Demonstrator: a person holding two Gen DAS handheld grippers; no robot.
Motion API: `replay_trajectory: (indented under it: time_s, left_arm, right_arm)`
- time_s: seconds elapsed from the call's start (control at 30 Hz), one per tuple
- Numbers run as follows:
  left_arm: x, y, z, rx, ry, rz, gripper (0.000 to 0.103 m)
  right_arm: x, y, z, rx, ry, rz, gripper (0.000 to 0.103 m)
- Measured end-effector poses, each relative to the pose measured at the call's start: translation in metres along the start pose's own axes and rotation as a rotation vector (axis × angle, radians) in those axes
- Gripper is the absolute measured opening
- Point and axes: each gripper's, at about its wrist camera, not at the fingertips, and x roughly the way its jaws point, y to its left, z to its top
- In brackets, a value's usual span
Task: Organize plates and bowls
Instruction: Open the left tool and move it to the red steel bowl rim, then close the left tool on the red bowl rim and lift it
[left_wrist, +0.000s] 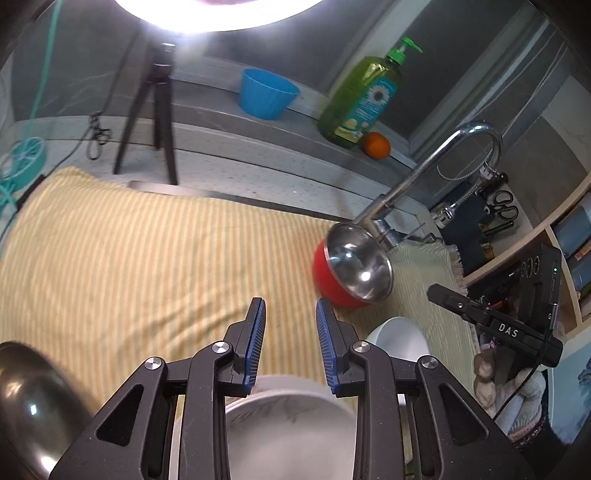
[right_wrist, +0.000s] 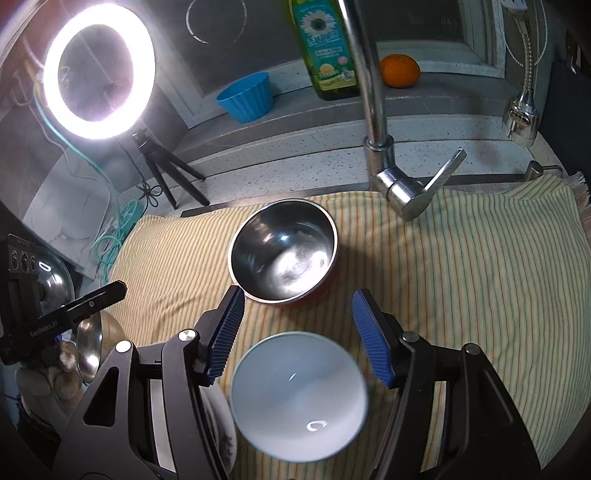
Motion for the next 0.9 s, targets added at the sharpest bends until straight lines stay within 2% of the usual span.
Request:
replay_trajectory:
  time_s: [0.13, 0.2, 0.27, 0.3, 0.7, 0.77, 0.9]
  left_arm:
    - [0.029, -0.017, 0.009, 0.015, 0.033, -0.017, 0.026]
    - [0.043, -0.024, 0.014, 0.014, 0.053, -0.032, 0.026]
    - [0.055, -0.027, 0.019, 0.001, 0.073, -0.046, 0.026]
    - [0.062, -0.027, 0.021, -0.008, 0.082, -0.047, 0.026]
    - [0.108, -0.032, 0.033, -0.01, 0.144, -0.002, 0.024]
    - [0.111, -0.033, 0.033, -0.001, 0.151, 0.001, 0.024]
    - [0.117, -0.034, 0.033, 0.017, 0.167, 0.014, 0.024]
  right_arm:
    - [0.012, -0.015, 0.011, 0.029, 0.016, 0.022, 0.063]
    - [0.019, -0.022, 0.016, 0.042, 0.028, 0.031, 0.058]
    - [0.026, -0.027, 0.02, 0.06, 0.045, 0.048, 0.047]
    - [0.03, -0.029, 0.022, 0.07, 0.051, 0.058, 0.046]
    - [0.068, -0.047, 0.035, 0.109, 0.126, 0.106, 0.037]
    - [0.073, -0.046, 0.037, 0.098, 0.139, 0.102, 0.03]
    - [0.08, -0.047, 0.038, 0.094, 0.156, 0.098, 0.024]
